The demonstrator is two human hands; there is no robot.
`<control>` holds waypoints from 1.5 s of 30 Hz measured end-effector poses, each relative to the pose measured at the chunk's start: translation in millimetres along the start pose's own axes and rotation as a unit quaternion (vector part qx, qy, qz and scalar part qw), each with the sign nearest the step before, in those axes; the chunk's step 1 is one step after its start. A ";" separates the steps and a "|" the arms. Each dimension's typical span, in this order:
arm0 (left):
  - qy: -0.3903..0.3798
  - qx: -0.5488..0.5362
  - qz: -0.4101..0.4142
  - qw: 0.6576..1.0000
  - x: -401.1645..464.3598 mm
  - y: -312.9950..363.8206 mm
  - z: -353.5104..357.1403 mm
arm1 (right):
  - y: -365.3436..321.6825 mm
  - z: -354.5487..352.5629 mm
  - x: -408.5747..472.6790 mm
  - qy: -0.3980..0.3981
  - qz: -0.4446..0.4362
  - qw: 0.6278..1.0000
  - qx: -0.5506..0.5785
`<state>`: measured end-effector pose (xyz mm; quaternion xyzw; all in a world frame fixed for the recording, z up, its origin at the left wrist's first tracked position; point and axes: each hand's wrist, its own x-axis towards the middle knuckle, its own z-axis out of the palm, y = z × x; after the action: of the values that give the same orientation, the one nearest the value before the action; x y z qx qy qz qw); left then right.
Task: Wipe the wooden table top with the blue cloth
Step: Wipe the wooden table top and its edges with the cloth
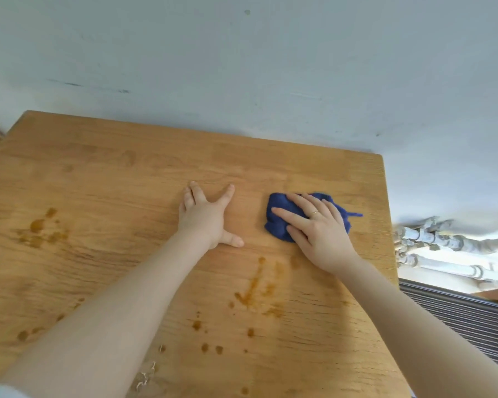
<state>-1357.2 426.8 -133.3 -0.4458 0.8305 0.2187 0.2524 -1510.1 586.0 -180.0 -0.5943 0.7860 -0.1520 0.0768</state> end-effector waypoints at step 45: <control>0.092 0.074 0.066 0.991 -32.1 140.0 50.3 | 141.3 -34.4 63.4 0.082 0.104 0.991 0.002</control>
<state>-1449.8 547.5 -133.3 -0.3882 0.8917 0.1307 0.1927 -1667.0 565.3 -190.5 -0.4949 0.8467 -0.1931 0.0284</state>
